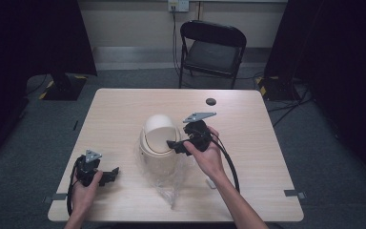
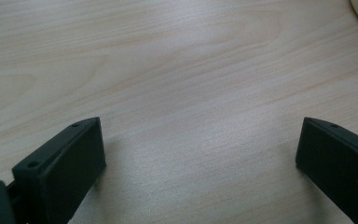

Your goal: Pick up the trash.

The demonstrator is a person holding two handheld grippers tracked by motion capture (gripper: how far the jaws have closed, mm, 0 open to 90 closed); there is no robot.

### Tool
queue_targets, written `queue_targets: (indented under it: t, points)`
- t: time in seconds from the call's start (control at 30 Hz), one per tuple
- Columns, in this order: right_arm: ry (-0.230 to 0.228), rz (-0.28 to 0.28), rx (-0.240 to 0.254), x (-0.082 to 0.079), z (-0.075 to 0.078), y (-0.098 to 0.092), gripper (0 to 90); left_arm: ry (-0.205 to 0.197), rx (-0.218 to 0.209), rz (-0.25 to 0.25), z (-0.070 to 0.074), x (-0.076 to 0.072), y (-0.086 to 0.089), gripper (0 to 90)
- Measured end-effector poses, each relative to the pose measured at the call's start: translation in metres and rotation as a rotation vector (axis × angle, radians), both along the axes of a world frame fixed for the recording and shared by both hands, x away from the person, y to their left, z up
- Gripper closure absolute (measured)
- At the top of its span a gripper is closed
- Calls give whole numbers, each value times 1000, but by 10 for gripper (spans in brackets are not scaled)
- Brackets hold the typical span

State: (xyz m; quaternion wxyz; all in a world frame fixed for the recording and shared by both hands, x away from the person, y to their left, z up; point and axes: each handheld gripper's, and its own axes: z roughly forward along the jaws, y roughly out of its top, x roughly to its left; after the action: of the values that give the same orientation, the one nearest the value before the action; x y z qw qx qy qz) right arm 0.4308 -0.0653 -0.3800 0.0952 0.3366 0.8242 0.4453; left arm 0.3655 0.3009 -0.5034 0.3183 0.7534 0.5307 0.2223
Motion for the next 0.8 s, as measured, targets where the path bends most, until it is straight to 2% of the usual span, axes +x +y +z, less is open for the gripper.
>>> queue_targets:
  t: [0.37, 0.43, 0.57, 0.63, 0.8]
  points:
    - [-8, -11, -28, 11, -10, 8, 136, 3, -3, 11, 0, 1, -1, 0]
    - [9, -16, -16, 15, -13, 8, 140, 3, -3, 11, 0, 1, -1, 0]
    - [19, -29, -26, 19, -17, 9, 138, 3, -3, 11, 0, 1, -1, 0]
    - [37, -25, -3, 21, -19, 9, 134, 3, -4, 10, 0, 1, -1, 0]
    - [34, -31, 1, 23, -21, 14, 138, 3, -3, 11, 0, 1, -1, 0]
